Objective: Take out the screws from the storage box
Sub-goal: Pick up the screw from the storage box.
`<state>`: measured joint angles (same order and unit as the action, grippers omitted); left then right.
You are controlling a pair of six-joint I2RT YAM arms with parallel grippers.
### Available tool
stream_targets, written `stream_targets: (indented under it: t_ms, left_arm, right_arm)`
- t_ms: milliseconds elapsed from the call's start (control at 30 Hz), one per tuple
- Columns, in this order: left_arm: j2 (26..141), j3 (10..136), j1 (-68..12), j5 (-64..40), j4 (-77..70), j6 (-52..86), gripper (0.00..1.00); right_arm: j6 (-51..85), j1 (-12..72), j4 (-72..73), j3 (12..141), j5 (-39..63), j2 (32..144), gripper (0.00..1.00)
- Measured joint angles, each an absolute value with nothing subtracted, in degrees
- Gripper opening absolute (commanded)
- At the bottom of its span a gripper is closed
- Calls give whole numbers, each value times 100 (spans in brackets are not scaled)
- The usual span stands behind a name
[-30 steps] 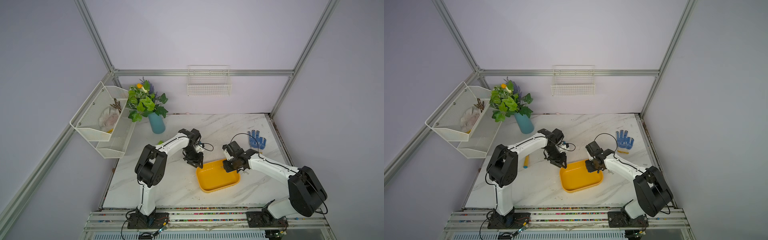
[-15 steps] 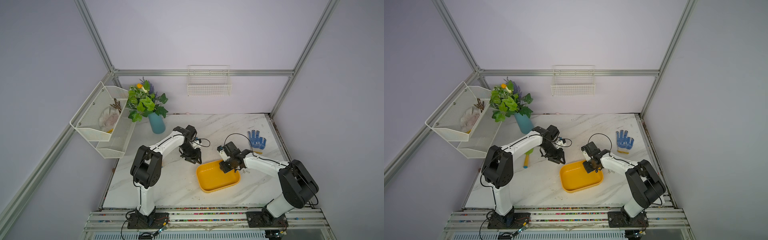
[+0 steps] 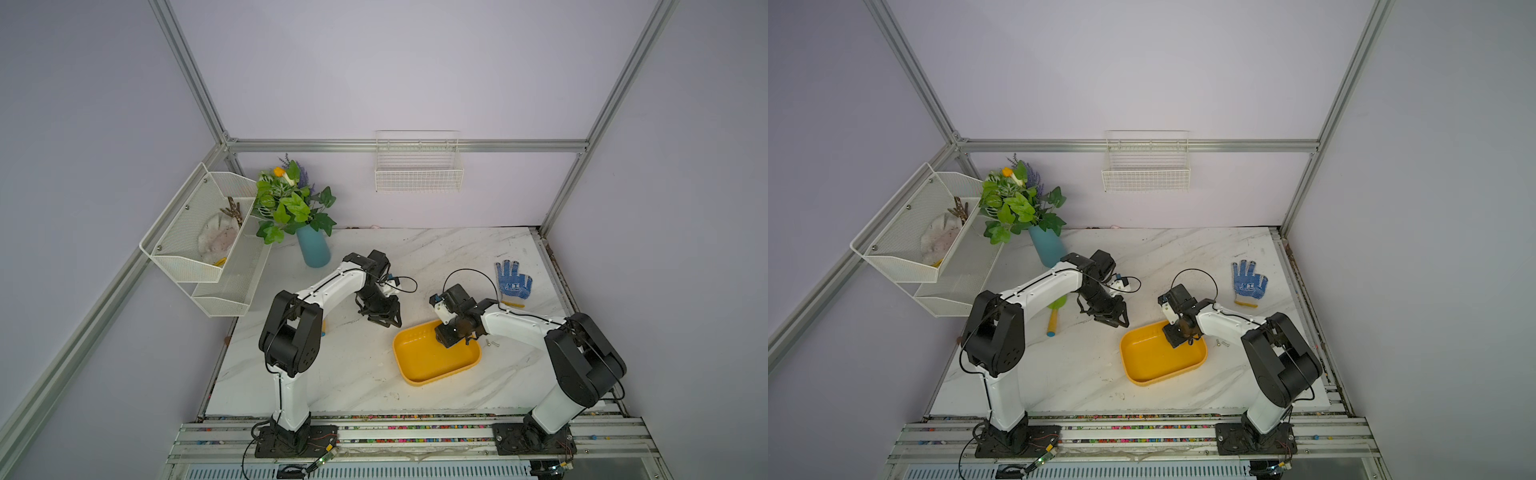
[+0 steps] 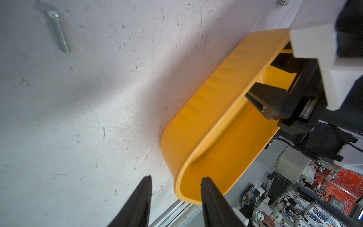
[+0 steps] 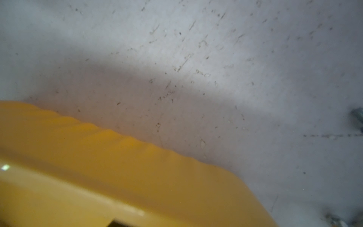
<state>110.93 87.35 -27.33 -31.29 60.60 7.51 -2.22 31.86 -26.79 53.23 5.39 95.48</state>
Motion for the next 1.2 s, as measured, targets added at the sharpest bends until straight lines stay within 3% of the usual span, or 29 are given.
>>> stream_targets:
  t_ms: [600, 1200]
  left_arm:
    - [11093, 8628, -2700, -3129, 5996, 751, 45]
    - [11091, 8466, -2700, -3146, 5955, 753, 46]
  right_arm:
    - [-172, 3245, -2786, 5336, 379, 9550, 27]
    - [-5, 3485, -2834, 5352, 40, 9550, 18]
